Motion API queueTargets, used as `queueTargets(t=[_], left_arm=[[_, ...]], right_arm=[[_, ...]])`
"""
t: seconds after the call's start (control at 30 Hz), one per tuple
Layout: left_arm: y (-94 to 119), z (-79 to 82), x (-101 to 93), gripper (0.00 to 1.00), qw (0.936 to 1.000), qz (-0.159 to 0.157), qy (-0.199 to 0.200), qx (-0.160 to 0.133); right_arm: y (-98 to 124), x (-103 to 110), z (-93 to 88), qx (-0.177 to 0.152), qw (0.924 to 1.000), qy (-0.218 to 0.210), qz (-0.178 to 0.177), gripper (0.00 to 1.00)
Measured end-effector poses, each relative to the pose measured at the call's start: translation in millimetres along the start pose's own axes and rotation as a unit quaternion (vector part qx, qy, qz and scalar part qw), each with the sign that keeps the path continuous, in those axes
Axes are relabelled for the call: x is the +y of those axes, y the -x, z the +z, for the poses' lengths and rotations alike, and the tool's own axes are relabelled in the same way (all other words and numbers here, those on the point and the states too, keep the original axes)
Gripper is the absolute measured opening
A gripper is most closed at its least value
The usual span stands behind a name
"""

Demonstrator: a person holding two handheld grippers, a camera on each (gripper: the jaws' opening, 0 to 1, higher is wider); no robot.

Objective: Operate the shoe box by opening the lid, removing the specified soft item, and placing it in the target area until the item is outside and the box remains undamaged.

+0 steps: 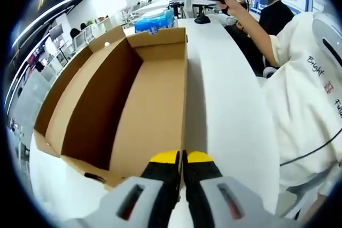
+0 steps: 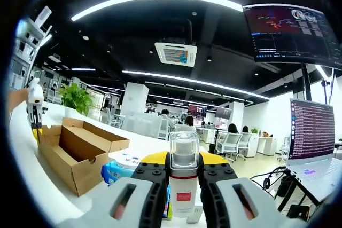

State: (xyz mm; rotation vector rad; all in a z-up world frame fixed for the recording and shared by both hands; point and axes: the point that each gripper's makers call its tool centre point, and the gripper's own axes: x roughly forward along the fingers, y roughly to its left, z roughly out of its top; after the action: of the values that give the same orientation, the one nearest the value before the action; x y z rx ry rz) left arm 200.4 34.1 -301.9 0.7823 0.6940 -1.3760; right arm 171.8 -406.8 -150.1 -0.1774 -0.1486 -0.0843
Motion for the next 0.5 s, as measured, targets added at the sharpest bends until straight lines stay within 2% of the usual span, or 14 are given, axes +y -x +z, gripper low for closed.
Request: queueTargets(t=[0.1, 0.3, 0.5], left_arm=[[-2, -3.0, 0.5, 0.02, 0.9997, 0.003, 0.0, 0.025], [-2, -4.8, 0.4, 0.02, 0.9993, 0.003, 0.004, 0.037], [-2, -5.4, 0.3, 0.02, 0.9993, 0.004, 0.006, 0.037]], right_arm=[[0, -4, -3.6, 0.0, 1.0, -0.005, -0.006, 0.2], [-1, -7, -11.7, 0.007, 0.9999, -0.007, -0.009, 0.2], [-4, -10, -22.0, 0.015, 0.9998, -0.009, -0.013, 0.2]])
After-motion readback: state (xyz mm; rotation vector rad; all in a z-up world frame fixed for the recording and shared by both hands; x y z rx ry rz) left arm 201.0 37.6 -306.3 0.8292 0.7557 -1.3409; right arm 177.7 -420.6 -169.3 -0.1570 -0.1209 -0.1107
